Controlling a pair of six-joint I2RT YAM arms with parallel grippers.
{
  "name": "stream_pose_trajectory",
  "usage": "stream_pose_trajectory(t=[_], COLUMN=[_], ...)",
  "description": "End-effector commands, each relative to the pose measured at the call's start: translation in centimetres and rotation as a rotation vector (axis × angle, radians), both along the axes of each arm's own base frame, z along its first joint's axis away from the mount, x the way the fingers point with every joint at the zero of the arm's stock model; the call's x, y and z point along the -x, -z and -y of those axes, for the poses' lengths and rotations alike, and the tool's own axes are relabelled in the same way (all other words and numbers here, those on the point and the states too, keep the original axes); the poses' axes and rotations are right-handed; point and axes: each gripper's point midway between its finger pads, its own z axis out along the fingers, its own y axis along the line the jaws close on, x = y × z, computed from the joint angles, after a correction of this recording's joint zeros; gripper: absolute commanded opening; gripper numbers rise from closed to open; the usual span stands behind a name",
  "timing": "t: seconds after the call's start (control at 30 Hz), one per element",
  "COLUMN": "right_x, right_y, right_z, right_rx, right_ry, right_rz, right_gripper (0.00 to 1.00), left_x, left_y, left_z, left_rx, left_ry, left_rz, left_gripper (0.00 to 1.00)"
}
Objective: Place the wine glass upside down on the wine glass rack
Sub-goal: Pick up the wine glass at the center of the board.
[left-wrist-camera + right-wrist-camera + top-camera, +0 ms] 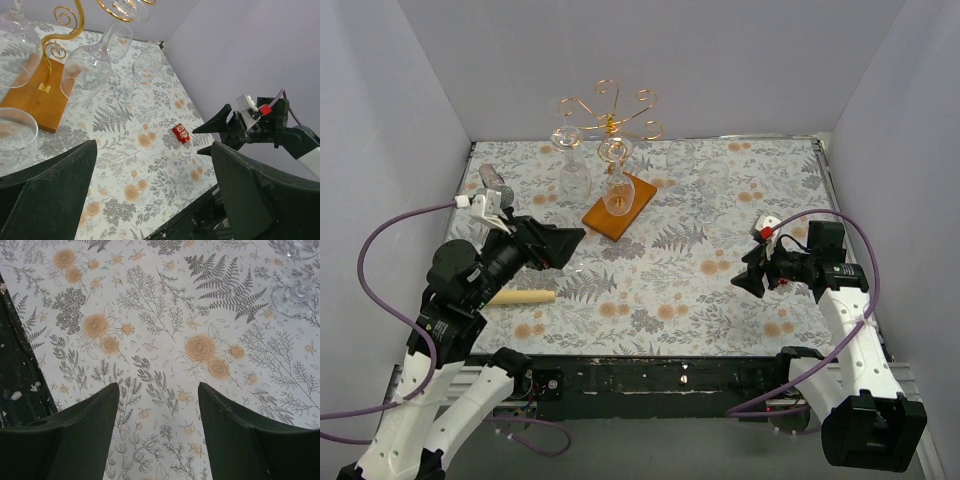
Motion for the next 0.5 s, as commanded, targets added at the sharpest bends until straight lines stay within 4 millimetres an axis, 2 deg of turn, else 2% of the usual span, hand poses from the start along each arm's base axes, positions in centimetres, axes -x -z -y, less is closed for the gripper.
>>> stream_pose_trajectory(t=[0.0, 0.23, 0.47], right_x=[-1.0, -1.9, -2.4], right_y=[-1.3, -1.0, -0.8], right_z=[0.3, 1.0, 1.2], right_rx=[-0.026, -0.063, -0.069], right_ry=[0.029, 0.077, 0.09], right_rz=[0.002, 0.017, 0.06], right_gripper=[0.72, 0.72, 0.73], left_x=[-0.1, -0.3, -0.3], left_y=[1.5, 2.5, 3.1], left_z=[-1.1, -2.6, -2.9], left_rx=[-0.061, -0.045, -0.04], left_ry=[-0.048, -0.135, -0.157], left_rz=[0.012, 0.007, -0.016], left_gripper=[0.98, 0.98, 0.98])
